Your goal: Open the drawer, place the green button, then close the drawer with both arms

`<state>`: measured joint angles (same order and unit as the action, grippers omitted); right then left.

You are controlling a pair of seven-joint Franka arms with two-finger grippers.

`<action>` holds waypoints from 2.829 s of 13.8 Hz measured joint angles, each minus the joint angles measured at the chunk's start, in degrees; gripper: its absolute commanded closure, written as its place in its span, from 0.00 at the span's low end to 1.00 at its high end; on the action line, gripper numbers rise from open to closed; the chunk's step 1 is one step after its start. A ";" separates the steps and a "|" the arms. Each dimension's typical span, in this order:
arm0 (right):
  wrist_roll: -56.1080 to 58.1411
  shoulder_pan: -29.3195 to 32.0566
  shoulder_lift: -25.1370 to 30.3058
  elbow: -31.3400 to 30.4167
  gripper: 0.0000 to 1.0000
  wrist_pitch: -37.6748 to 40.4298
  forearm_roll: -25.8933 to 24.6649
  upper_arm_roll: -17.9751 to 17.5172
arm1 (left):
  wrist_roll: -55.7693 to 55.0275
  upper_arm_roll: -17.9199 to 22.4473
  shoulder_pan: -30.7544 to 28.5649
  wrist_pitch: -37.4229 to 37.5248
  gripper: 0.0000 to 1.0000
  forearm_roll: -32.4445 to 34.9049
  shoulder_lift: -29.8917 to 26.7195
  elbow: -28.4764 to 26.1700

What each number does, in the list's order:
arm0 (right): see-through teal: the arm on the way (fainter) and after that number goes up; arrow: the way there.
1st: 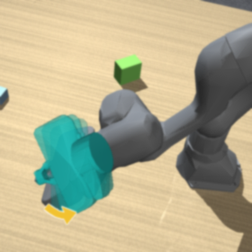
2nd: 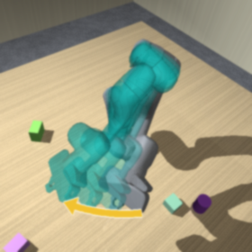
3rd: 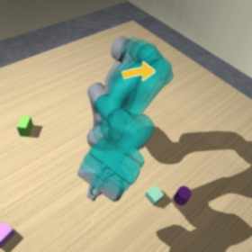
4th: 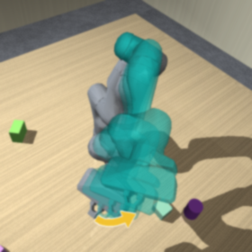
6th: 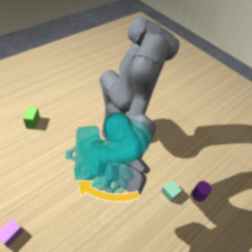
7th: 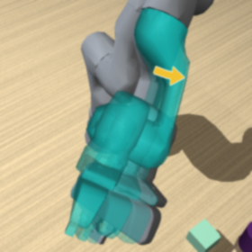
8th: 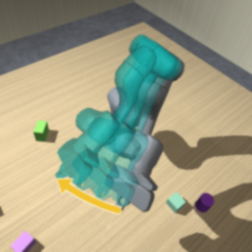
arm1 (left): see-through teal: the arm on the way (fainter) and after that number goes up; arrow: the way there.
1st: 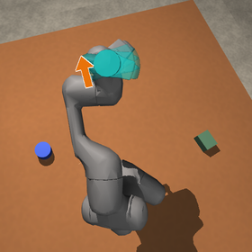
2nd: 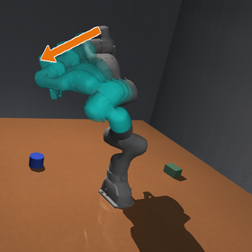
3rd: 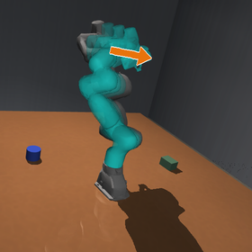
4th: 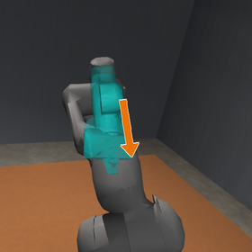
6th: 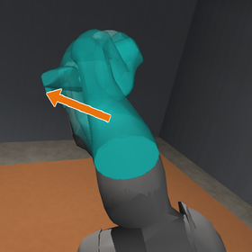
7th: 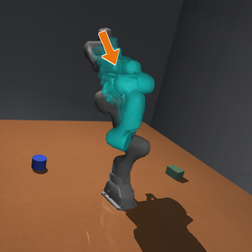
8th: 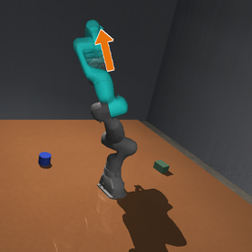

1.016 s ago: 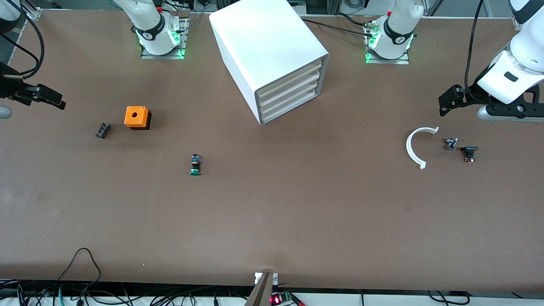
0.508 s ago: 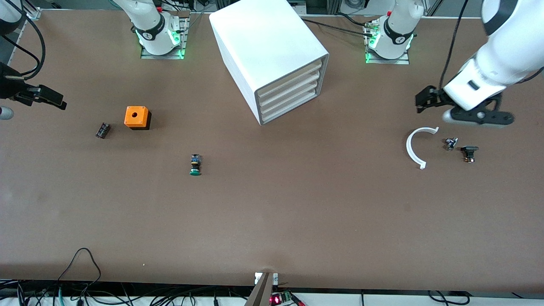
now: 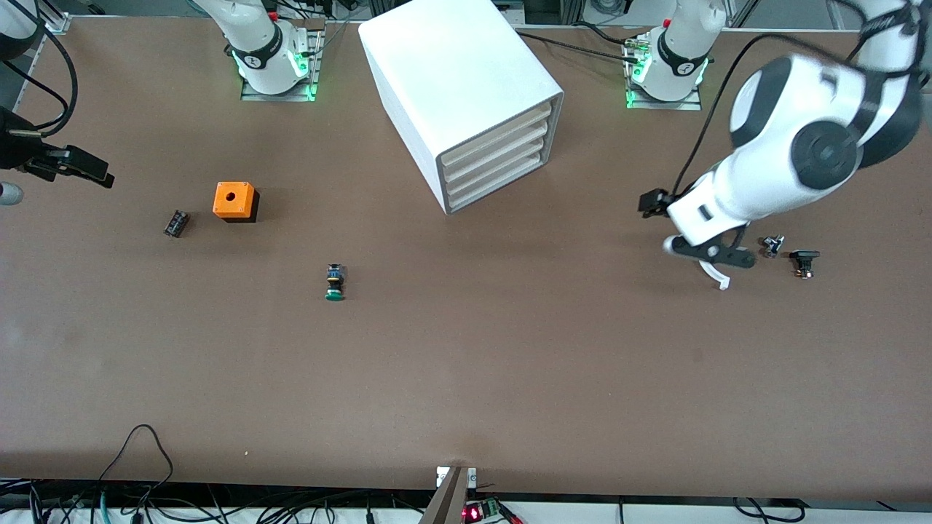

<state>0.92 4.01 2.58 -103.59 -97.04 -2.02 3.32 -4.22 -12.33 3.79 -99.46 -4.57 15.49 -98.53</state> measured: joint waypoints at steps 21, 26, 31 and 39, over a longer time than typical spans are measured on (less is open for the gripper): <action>-0.30 -10.37 -12.89 -0.55 0.00 -11.20 2.41 -0.65 | 26.15 -9.04 5.92 -14.37 0.20 -51.32 17.49 -20.49; -6.80 -13.35 -20.08 -0.75 0.00 -18.58 2.60 -5.04 | 26.50 -10.55 6.03 -18.01 1.00 -51.67 18.38 -22.17; -7.47 -14.76 -26.42 -0.87 0.00 -24.57 2.60 -9.08 | 28.85 -8.93 4.68 -17.92 1.00 -51.36 17.05 -21.21; -7.46 -16.36 -33.49 -3.18 0.00 -35.17 2.53 -9.28 | 32.13 -0.98 1.87 -18.60 0.00 -46.44 15.62 -16.27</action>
<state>-6.54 -12.35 -30.91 -106.77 -132.21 0.52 -5.96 27.91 -13.31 5.66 -118.06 -51.01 31.11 -114.79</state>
